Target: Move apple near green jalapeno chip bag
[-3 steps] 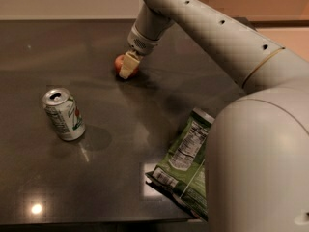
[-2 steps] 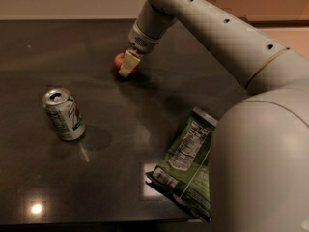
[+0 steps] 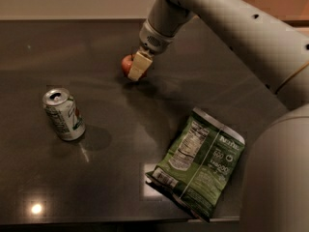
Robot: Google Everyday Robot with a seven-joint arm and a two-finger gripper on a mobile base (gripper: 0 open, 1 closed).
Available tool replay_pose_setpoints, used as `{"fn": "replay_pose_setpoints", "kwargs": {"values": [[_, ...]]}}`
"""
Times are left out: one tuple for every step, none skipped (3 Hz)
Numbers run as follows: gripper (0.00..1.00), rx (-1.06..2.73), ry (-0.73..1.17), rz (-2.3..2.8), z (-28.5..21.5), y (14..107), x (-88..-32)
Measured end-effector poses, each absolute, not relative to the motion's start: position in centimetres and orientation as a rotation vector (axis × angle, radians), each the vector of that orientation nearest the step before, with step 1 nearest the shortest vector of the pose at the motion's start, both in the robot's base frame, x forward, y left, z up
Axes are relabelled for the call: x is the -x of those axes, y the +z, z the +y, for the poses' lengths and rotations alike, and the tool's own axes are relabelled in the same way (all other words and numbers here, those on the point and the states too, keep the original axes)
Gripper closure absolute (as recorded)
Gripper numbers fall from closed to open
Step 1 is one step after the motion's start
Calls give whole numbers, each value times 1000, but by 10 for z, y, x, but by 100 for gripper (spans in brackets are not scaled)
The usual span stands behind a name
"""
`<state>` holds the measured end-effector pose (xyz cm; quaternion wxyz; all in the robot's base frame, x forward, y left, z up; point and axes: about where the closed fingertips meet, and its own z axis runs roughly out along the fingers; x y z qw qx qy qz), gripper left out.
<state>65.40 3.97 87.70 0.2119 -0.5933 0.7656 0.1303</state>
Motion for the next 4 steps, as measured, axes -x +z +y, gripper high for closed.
{"fn": "replay_pose_setpoints", "kwargs": {"values": [[100, 1654, 407, 2126, 14, 887, -612], [100, 1654, 420, 2136, -13, 891, -569], [100, 1647, 449, 2143, -28, 888, -534], [100, 1639, 488, 2132, -37, 880, -507]]}}
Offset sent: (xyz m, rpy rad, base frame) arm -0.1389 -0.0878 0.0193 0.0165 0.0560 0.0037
